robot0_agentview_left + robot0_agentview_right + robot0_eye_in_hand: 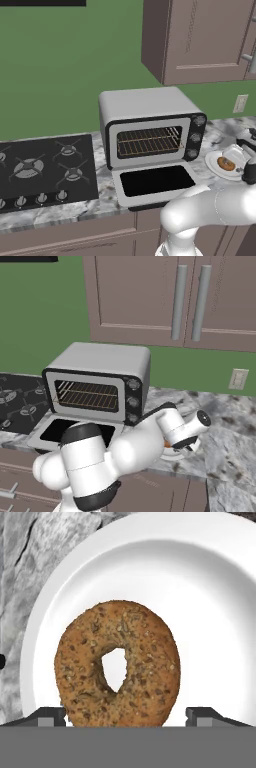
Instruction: Pick up the bagel from the plate, place it on the toaster oven rack, close the door, and set the timer.
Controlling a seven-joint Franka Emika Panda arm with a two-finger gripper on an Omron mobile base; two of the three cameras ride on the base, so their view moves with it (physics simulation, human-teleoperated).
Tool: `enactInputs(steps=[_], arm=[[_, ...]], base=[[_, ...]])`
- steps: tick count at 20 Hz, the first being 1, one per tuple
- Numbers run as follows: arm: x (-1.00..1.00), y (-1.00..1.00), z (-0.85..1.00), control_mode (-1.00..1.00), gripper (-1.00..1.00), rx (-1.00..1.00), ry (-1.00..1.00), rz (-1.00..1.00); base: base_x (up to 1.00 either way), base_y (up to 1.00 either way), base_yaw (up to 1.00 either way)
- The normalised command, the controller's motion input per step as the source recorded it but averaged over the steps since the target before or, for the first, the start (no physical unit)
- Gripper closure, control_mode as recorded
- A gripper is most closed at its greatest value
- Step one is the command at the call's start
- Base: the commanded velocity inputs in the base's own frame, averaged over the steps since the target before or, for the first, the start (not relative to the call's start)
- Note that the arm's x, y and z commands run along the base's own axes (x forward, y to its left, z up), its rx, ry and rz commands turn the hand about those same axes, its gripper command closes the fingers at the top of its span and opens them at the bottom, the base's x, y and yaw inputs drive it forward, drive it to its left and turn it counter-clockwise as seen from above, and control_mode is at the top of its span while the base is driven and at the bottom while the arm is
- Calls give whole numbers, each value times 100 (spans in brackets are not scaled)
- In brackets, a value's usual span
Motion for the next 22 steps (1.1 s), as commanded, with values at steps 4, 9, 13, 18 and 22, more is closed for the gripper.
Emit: enactInputs(steps=[4, 9, 13, 18, 22], arm=[[23, 0, -32, -100, 100, 0, 17, 0], [31, 0, -37, -100, 100, 0, 22, 0], [5, 0, -36, -100, 100, 1, 21, 0], [0, 0, -35, -100, 100, 4, 21, 1], [0, 0, -12, -100, 100, 14, 14, 6]], base=[[0, 0, 0], [0, 0, 0], [0, 0, 0], [0, 0, 0], [0, 0, 0]])
